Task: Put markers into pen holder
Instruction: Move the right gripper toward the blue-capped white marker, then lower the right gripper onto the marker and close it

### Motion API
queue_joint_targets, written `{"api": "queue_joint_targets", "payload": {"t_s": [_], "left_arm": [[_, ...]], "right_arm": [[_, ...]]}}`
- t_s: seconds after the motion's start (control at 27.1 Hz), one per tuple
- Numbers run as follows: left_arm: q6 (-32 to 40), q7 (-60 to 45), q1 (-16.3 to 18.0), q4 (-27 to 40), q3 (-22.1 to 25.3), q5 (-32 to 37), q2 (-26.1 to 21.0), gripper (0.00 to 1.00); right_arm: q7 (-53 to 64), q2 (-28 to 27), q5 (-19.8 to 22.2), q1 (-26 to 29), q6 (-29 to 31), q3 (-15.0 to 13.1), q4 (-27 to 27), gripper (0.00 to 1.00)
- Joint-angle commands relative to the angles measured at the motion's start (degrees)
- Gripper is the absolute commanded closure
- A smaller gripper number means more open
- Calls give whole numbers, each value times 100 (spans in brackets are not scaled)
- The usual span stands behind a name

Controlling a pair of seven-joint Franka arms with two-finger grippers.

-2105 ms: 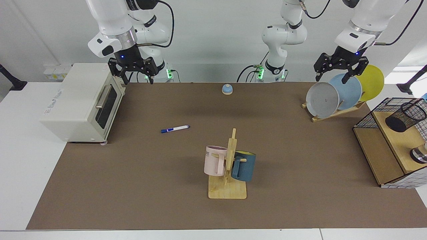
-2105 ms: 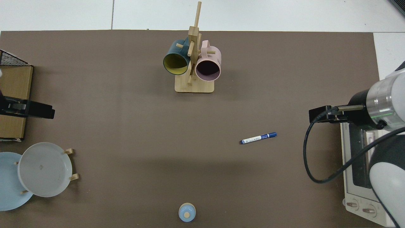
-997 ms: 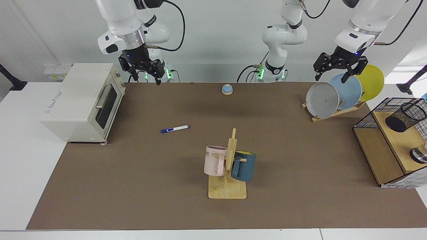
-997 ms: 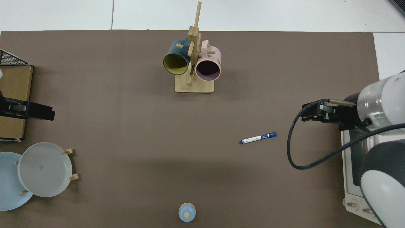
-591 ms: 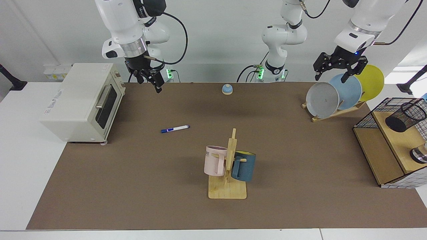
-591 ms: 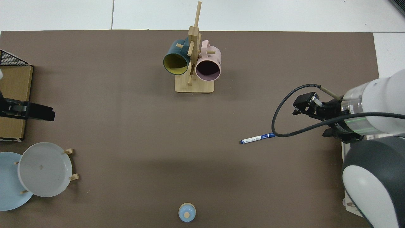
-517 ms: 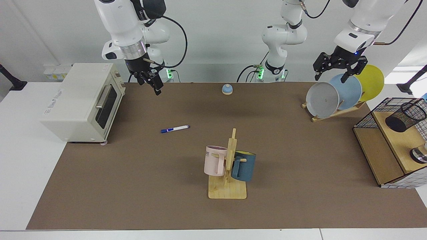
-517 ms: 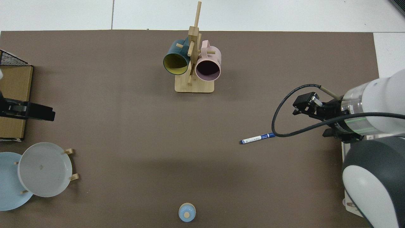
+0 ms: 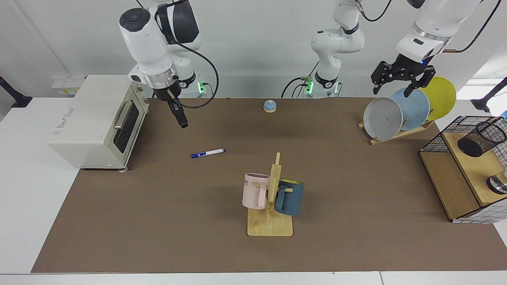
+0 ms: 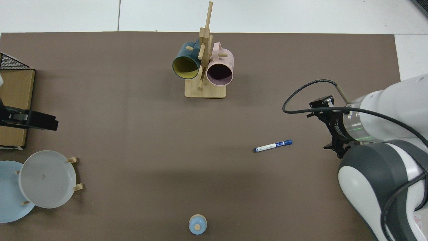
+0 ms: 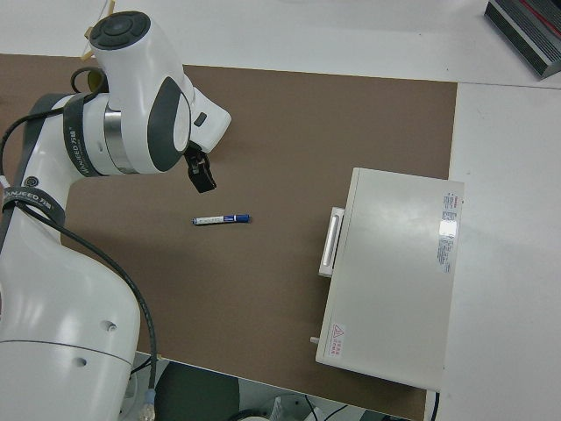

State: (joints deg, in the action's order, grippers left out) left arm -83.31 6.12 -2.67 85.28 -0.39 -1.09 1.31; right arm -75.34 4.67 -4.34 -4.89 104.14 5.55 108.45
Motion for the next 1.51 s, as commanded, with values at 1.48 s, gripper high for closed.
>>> {"api": "queue_joint_targets", "payload": {"t_s": [1.48], "left_arm": [[-150,372,21,1078,83,-40,537,0]], "right_arm": [[-1659,-1021,-32,-372,3508,51,2206,2]]}}
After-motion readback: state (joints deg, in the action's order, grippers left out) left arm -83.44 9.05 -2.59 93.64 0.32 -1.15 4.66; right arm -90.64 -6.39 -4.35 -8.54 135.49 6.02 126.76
